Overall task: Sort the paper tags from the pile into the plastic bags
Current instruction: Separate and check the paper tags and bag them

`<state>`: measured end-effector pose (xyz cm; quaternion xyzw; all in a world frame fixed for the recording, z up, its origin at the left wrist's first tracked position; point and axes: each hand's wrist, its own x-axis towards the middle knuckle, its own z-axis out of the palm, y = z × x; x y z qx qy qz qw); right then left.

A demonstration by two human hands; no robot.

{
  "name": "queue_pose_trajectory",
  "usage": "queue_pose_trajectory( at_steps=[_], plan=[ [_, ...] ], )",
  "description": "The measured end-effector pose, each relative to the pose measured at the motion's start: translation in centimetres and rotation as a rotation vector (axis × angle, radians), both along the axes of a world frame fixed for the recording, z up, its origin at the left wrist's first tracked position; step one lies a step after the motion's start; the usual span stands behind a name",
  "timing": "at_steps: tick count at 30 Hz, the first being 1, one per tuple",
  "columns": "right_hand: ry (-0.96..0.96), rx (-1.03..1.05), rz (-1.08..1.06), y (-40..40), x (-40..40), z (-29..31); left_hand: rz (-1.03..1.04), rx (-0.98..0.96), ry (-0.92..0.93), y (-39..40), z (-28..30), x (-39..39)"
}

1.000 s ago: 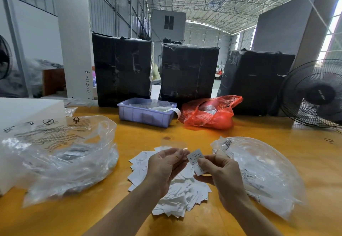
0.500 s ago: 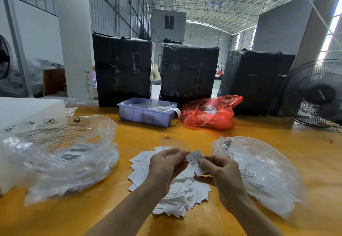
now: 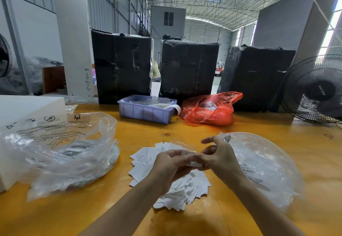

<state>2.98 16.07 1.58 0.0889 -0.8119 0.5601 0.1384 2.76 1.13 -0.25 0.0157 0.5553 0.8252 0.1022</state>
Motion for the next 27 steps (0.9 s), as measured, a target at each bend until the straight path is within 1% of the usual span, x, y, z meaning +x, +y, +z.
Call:
queue_pose_trajectory(
  at_steps=[1, 3, 5, 8, 11, 13, 15, 17, 18, 20, 22, 24, 27],
  plan=[
    [0.014, -0.016, -0.009, -0.1, -0.1, 0.0, 0.032, 0.037, -0.012, 0.0, 0.0, -0.1],
    [-0.023, -0.179, 0.007, -0.4, -0.3, -0.1, 0.133, 0.114, -0.04, 0.0, -0.1, -0.5],
    [-0.075, -0.307, 0.0, -0.8, -0.4, -0.3, 0.179, 0.16, -0.054, 0.1, -0.1, -0.6],
    [-0.134, -0.373, 0.001, -1.8, -0.7, -0.6, 0.141, 0.189, -0.07, 0.2, -0.2, -0.4],
    [-0.138, -0.423, 0.033, -2.3, -0.9, -0.8, 0.152, 0.21, -0.093, 0.1, -0.2, -0.5],
    [-0.103, -0.419, 0.062, -2.5, -0.7, -0.8, 0.153, 0.206, -0.103, 0.0, -0.2, -0.5],
    [-0.045, -0.33, 0.076, -2.8, -0.5, -0.9, 0.159, 0.173, -0.122, 0.1, -0.3, -0.5],
    [-0.001, -0.228, 0.062, -3.2, -0.2, -1.0, 0.2, 0.168, -0.149, 0.2, -0.4, -0.6],
    [0.001, -0.21, 0.052, -3.3, -0.2, -1.0, 0.227, 0.175, -0.162, 0.2, -0.4, -0.7],
    [-0.033, -0.219, 0.056, -3.3, -0.2, -1.0, 0.258, 0.195, -0.175, 0.2, -0.4, -0.9],
    [-0.05, -0.226, 0.104, -3.3, -0.1, -1.0, 0.251, 0.213, -0.17, 0.1, -0.4, -1.0],
    [-0.009, -0.232, 0.129, -3.5, 0.1, -1.0, 0.233, 0.232, -0.173, -0.1, -0.4, -1.0],
    [0.017, -0.26, 0.081, -3.1, -0.2, -1.1, 0.199, 0.211, -0.171, -0.5, -0.4, -1.1]
  ],
)
